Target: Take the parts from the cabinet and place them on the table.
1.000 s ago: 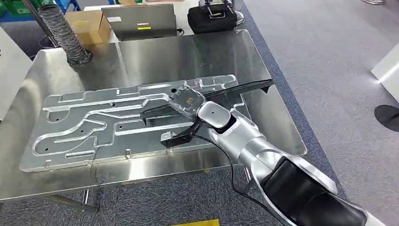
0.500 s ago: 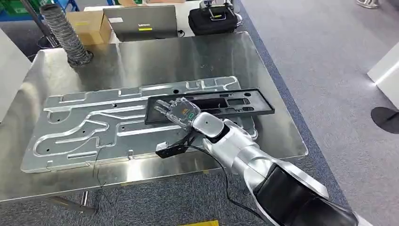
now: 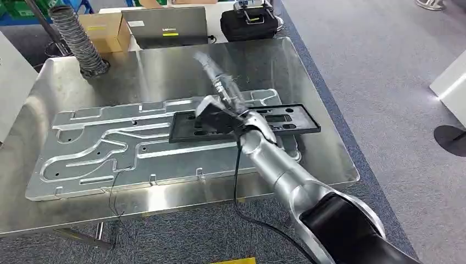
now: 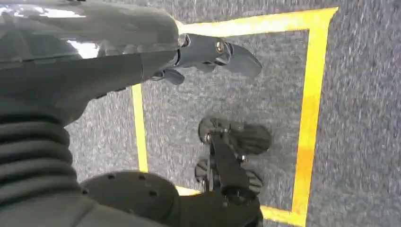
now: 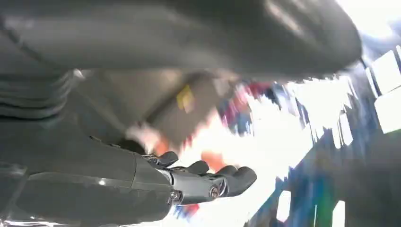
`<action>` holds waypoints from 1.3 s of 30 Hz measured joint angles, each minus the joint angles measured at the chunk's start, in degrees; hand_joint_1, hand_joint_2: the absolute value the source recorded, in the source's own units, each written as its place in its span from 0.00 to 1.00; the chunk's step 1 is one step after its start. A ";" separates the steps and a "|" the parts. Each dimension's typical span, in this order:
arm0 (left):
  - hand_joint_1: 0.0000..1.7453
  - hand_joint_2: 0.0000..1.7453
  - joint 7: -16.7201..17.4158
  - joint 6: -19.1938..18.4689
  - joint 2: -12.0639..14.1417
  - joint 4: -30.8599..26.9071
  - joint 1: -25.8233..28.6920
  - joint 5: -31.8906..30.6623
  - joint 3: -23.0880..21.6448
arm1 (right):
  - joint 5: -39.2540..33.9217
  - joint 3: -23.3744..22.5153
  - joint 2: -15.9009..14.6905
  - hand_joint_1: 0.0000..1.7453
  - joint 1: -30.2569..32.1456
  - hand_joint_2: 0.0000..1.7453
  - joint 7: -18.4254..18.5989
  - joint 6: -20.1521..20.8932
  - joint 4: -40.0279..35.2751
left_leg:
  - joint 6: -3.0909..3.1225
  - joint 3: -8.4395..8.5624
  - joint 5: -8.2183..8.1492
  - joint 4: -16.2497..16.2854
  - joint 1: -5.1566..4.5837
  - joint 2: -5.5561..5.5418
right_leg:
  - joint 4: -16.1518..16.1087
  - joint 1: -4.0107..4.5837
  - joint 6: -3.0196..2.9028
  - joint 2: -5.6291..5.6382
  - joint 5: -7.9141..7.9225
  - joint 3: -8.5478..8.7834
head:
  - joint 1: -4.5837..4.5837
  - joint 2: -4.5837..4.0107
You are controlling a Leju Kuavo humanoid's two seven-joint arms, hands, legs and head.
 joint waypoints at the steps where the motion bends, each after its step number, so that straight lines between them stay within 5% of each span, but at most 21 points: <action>1: 0.00 0.00 -0.35 -0.35 0.07 0.00 0.13 0.22 0.00 | -1.78 -1.72 -0.79 0.00 1.45 0.00 -0.35 -2.20 -3.78 | -0.12 -0.27 -0.53 0.41 0.26 0.09 | -0.50 -0.34 -0.18 -0.43 0.32 0.49 | 0.00 -0.02; 2: 0.00 0.00 -0.81 -0.76 0.07 0.00 0.20 0.59 0.00 | -2.31 -3.37 -2.14 0.00 3.16 0.00 -0.70 -5.61 -8.32 | -0.49 -0.88 -1.98 2.19 0.22 0.19 | -0.70 -0.47 -0.42 -0.47 0.39 0.67 | -0.02 -0.02; 4: 0.00 0.00 -1.73 -1.36 0.07 0.00 0.60 1.42 0.13 | 0.32 -6.03 -4.62 0.00 7.92 0.00 -0.92 -12.57 -17.79 | -0.96 -4.58 -6.57 11.02 0.72 0.23 | -0.70 -0.47 -0.61 -0.58 0.36 0.68 | 0.00 -0.02; 6: 0.00 0.00 -2.30 -1.84 0.07 0.00 0.89 2.12 0.26 | 6.67 -7.51 -7.46 0.00 14.01 0.00 -0.48 -18.40 -27.70 | -1.35 -7.29 -8.22 16.96 1.01 0.24 | -0.66 -0.48 -0.49 -0.56 0.22 0.74 | 0.00 0.00; 8: 0.00 0.00 -2.71 -1.90 0.22 0.00 1.19 3.17 0.61 | 16.73 -9.75 -9.40 0.00 19.86 0.00 -0.94 -21.33 -36.46 | -1.53 -5.33 -4.99 12.93 1.25 0.29 | -0.55 -0.65 -0.12 -0.37 -0.04 0.88 | 0.00 -0.02; 10: 0.00 0.00 -3.02 -1.90 0.33 0.00 1.27 3.39 0.96 | 23.89 -13.00 -10.10 0.00 25.25 0.00 -1.31 -21.83 -44.98 | -1.48 -0.25 -0.28 3.12 1.41 0.28 | -0.26 -0.86 0.51 -0.14 -0.57 1.32 | 0.00 0.00; 13: 0.00 0.00 -3.19 -2.03 0.33 0.00 1.24 3.74 1.55 | 29.69 -17.88 -11.17 0.00 32.94 0.00 -1.31 -22.07 -53.91 | -0.30 1.23 -1.60 0.38 0.98 0.01 | -0.14 -0.50 1.62 -0.19 -0.76 1.21 | 0.00 -0.02; 18: 0.00 0.00 -3.32 -2.06 0.33 0.00 1.28 3.80 1.64 | 29.93 -19.14 -11.46 0.00 35.26 0.00 -1.38 -22.07 -55.79 | -0.06 1.22 -1.70 0.47 0.97 -0.09 | -0.25 -0.40 1.86 -0.23 -0.78 1.36 | 0.00 0.00; 20: 0.00 0.00 -3.52 -2.30 0.33 0.00 1.51 3.87 1.75 | 29.93 -21.27 -11.96 0.00 38.91 0.00 -1.35 -22.07 -58.53 | 0.58 1.32 -1.62 0.27 0.90 -0.15 | -0.39 -0.57 2.35 -0.30 -0.81 1.58 | 0.00 0.00; 21: 0.00 0.00 -3.69 -2.78 0.44 0.00 1.36 4.26 2.03 | 29.78 -26.03 -13.08 0.00 47.25 0.00 -1.24 -22.07 -62.34 | 1.73 1.48 -0.90 -0.28 0.96 0.03 | 5.90 -0.86 3.00 -0.16 -5.99 -0.92 | 0.00 -0.02; 22: 0.00 0.00 -3.61 -2.91 0.46 0.00 1.33 5.05 1.90 | 29.71 -28.64 -13.77 0.00 51.88 0.00 -1.25 -22.07 -63.41 | 1.93 1.19 -0.77 -0.26 0.68 0.02 | 14.28 -0.86 3.16 -0.16 -10.08 -4.53 | 0.00 -0.02; 23: 0.00 0.00 -3.59 -2.93 0.48 0.00 1.38 5.14 1.79 | 29.91 -29.81 -13.86 0.00 54.01 0.00 -1.24 -22.07 -63.52 | 2.00 1.00 -0.72 -0.20 0.52 0.02 | 17.23 -0.85 3.16 -0.15 -10.94 -5.76 | 0.00 0.00; 25: 0.00 0.00 -3.59 -2.89 0.48 0.00 1.63 5.22 1.57 | 30.43 -31.86 -13.82 0.00 57.26 0.00 -1.24 -22.07 -63.52 | 2.06 0.62 -0.65 0.05 0.28 0.10 | 14.64 -0.83 2.90 -0.17 -8.67 -4.09 | 0.00 -0.02; 27: 0.00 0.00 -3.89 -2.80 0.48 0.00 1.47 4.88 1.49 | 30.23 -33.92 -13.80 0.00 59.69 0.00 -1.24 -22.07 -63.52 | 2.04 0.41 -0.48 0.20 0.11 0.12 | 4.14 -0.76 2.26 -0.17 -4.27 2.10 | 0.00 -0.02; 28: 0.00 0.00 -4.07 -2.74 0.46 0.00 1.38 4.59 1.49 | 29.89 -34.96 -13.73 0.00 60.67 0.00 -1.25 -22.07 -63.52 | 1.84 0.41 -0.33 0.23 0.07 0.11 | 0.00 -0.66 1.86 -0.18 -3.92 4.50 | 0.00 0.00; 32: 0.00 0.00 -4.24 -2.69 0.48 0.00 1.42 3.80 1.49 | 30.06 -38.24 -12.66 0.00 63.49 0.00 -1.24 -22.07 -63.26 | 0.53 0.31 0.62 -0.02 -0.10 0.11 | -0.07 -0.07 0.94 -0.09 -2.57 3.86 | 0.00 0.00; 33: 0.00 0.00 -4.24 -2.69 0.55 0.00 1.53 3.80 1.49 | 30.39 -38.77 -12.26 0.00 63.95 0.00 -1.24 -22.07 -63.08 | 0.18 0.02 0.82 0.03 -0.45 0.06 | -0.58 -0.57 0.57 -0.22 -1.85 3.58 | 0.00 -0.02; 35: 0.00 0.00 -4.26 -2.71 0.57 0.00 1.52 3.78 1.49 | 30.80 -39.79 -11.11 0.00 64.36 0.00 -1.27 -22.07 -62.47 | -0.30 -1.52 -4.21 4.04 -0.07 0.17 | -0.72 -0.78 -0.10 -0.41 -0.86 2.49 | 0.00 -0.02; 37: 0.00 0.00 -4.26 -2.71 0.53 0.00 1.49 3.76 1.49 | 31.64 -40.73 -10.23 0.00 65.03 0.00 -1.29 -22.07 -61.73 | -0.83 -4.25 -10.37 13.20 0.24 0.18 | -0.65 -0.72 -0.29 -0.54 0.19 1.09 | 0.00 0.00; 39: 0.00 0.00 -4.26 -2.76 0.48 0.00 1.48 3.65 1.46 | 32.09 -41.59 -9.42 0.00 65.21 0.00 -1.29 -22.07 -60.57 | -1.08 -4.08 -11.97 16.83 0.37 0.18 | -0.50 -0.64 -0.22 -0.55 1.23 -0.38 | 0.00 -0.02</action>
